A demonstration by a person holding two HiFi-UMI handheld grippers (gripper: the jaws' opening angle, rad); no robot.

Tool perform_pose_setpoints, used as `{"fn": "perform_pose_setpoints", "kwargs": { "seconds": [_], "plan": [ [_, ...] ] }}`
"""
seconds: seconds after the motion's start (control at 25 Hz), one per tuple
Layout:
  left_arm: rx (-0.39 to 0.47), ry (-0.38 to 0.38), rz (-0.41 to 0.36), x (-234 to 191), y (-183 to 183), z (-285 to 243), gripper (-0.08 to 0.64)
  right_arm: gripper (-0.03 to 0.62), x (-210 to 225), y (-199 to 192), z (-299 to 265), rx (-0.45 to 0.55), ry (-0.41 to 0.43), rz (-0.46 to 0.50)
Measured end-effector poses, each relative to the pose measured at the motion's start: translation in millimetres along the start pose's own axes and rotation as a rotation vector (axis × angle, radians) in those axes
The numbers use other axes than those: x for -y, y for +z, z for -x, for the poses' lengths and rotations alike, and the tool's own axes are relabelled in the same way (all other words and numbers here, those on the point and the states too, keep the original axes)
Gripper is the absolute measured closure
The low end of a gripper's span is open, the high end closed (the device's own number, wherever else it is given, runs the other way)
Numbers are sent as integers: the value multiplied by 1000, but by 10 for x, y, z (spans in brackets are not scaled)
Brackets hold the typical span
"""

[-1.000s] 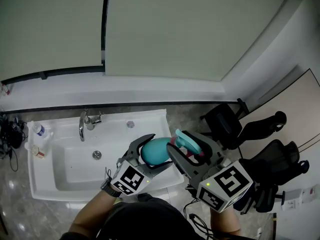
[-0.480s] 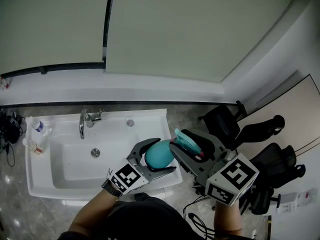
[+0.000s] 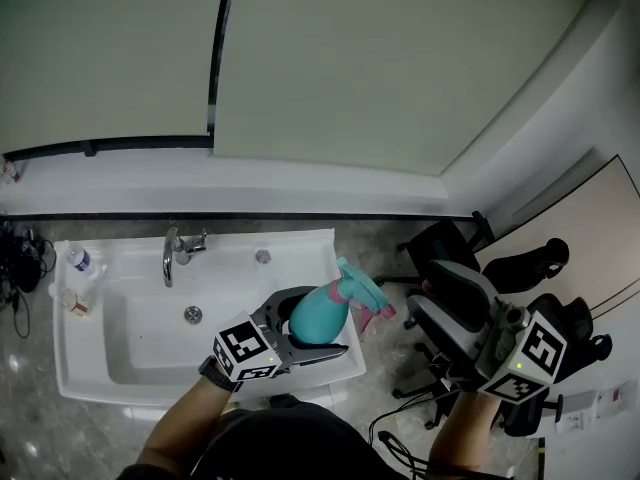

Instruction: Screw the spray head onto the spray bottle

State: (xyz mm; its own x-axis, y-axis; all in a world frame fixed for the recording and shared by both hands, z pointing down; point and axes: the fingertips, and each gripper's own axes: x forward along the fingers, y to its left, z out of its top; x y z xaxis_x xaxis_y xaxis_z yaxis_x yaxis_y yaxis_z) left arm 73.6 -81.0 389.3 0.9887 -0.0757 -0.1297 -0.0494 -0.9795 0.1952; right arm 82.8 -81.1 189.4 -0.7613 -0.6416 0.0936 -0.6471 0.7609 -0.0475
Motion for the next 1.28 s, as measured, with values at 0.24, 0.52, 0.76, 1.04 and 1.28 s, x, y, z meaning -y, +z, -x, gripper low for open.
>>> {"fn": "perform_pose_setpoints", "kwargs": {
  "seconds": [0.24,0.52,0.76,1.04,1.28],
  "plan": [
    [26,-224,89,277,212,80,112,442,187,-469,72,74,327,-78],
    [26,-399,194,571,253,58,112,442,-304,-589,-335,45,638,58],
    [-3,-463,215,698,182,68,112,440,-475,-609,-423,29,776,42],
    [-5,-394,187,597,174,77,112,457,-442,-665,-499,-1,671,-19],
    [-81,-130,56,245,104,46,112,460,-273,-711,-626,-62,416,-42]
  ]
}}
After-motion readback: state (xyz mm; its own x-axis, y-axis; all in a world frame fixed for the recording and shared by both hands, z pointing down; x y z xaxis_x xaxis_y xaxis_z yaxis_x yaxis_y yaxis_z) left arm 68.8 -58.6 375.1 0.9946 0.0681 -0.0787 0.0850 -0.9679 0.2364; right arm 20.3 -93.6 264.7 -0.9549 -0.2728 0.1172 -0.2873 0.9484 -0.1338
